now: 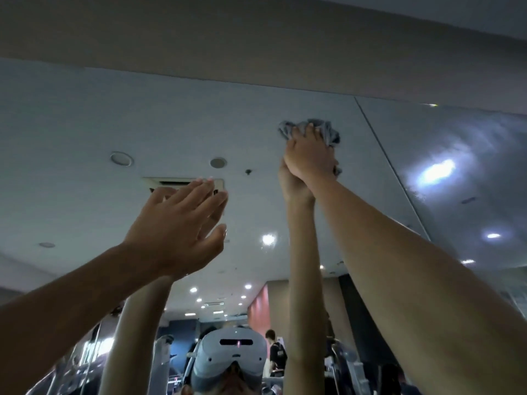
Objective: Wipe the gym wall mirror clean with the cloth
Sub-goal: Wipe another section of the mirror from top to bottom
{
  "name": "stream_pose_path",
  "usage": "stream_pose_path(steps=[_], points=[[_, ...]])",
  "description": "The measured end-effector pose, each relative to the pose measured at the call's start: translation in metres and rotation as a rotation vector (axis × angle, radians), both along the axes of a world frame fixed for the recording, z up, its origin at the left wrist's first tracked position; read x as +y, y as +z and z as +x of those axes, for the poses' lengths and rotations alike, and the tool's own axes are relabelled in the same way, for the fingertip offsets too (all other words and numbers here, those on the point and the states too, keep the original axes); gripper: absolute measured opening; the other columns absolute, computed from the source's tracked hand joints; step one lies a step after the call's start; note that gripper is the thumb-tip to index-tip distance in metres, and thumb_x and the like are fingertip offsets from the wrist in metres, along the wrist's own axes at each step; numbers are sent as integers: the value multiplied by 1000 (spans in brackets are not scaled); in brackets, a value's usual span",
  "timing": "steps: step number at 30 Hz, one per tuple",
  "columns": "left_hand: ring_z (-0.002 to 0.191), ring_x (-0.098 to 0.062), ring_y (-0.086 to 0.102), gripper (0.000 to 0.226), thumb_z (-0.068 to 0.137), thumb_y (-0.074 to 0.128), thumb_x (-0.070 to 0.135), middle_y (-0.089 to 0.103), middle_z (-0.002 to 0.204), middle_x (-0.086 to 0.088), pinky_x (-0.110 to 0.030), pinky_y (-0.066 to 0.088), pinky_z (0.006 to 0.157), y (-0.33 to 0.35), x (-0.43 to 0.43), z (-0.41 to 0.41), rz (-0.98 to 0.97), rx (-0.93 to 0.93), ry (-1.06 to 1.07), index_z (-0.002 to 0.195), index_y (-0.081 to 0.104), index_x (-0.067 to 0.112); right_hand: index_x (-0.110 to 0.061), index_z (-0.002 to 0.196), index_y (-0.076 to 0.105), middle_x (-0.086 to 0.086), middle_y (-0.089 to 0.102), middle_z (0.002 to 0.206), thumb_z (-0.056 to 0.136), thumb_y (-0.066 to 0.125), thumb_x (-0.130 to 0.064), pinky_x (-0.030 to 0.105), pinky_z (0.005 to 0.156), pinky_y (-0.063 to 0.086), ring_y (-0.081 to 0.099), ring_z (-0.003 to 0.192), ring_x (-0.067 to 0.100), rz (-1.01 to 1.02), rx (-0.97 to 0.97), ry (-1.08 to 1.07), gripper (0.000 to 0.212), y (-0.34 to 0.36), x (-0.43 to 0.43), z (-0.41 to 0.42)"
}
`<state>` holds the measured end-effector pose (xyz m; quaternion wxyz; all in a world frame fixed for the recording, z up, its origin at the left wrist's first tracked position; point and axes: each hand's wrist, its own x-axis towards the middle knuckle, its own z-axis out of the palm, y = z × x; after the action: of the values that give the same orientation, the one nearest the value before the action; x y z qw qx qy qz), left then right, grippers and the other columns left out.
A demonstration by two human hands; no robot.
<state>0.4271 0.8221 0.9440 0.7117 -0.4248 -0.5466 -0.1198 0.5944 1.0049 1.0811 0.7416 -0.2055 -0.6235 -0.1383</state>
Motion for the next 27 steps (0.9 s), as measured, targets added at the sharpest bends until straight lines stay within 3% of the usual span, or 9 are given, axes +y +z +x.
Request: stream_pose_path(steps=[4, 7, 9, 11, 15, 18, 22, 25, 27], points=[[137, -29, 49, 62, 92, 33, 51, 53, 146, -12, -48, 41, 103, -9, -8, -12, 30, -56, -82, 139, 56, 17, -23, 151, 39, 1, 24, 164, 105, 32, -28, 43, 119, 21, 19, 151, 17, 321, -290, -77, 47, -31, -33, -32], [128, -30, 58, 60, 90, 37, 49, 60, 138, -15, -45, 49, 94, -3, -20, -21, -10, 32, 8, 133, 60, 14, -26, 147, 48, -3, 33, 160, 100, 35, -35, 36, 117, 25, 26, 149, 13, 456, -450, 6, 50, -66, -20, -11], [123, -29, 61, 59, 89, 40, 49, 63, 134, -15, -43, 50, 87, 3, -37, -34, -44, 79, 73, 131, 62, 14, -25, 144, 52, -6, 39, 156, 96, 32, -40, 33, 117, 29, 31, 146, 11, 456, -403, 26, 54, -74, 2, 9], [124, -29, 60, 59, 89, 40, 48, 61, 136, -14, -42, 49, 88, 6, -56, -52, -49, 63, 97, 132, 61, 13, -26, 145, 51, -6, 37, 157, 101, 32, -37, 37, 116, 33, 33, 145, 14, 295, -218, 12, 49, -65, 20, 22], [146, -24, 36, 65, 96, 24, 52, 39, 157, -8, -44, 34, 109, -4, -89, -92, -53, 14, -4, 148, 47, 20, -23, 154, 34, 6, 15, 166, 106, 28, -30, 52, 120, 21, 17, 152, 27, -79, -28, -40, 49, -17, -10, -9], [153, -16, 14, 66, 97, 15, 56, 21, 164, 1, -40, 13, 119, -14, -101, -114, -56, -24, -90, 155, 31, 29, -21, 150, 40, 6, 25, 163, 106, 29, -26, 49, 117, 28, 25, 149, 28, 92, -111, -11, 46, -4, -56, -56], [154, -10, 2, 69, 94, 9, 60, 12, 165, 6, -34, 1, 121, -24, -106, -119, -52, -91, -140, 157, 24, 35, -25, 146, 49, 0, 34, 160, 103, 31, -30, 43, 115, 34, 30, 148, 19, 429, -373, -15, 47, -52, -92, -89], [153, -14, 11, 70, 93, 14, 58, 21, 164, 1, -37, 8, 120, -21, -111, -116, -63, -75, -141, 155, 32, 32, -31, 147, 45, -4, 34, 159, 100, 29, -40, 39, 114, 35, 31, 148, 17, 505, -540, -1, 50, -78, -63, -64], [150, -21, 27, 66, 95, 21, 56, 34, 160, -4, -42, 22, 117, -19, -118, -118, -101, -38, -103, 152, 40, 29, -30, 146, 46, -3, 33, 160, 98, 30, -43, 43, 118, 32, 27, 148, 14, 401, -425, 1, 52, -72, -43, -41]])
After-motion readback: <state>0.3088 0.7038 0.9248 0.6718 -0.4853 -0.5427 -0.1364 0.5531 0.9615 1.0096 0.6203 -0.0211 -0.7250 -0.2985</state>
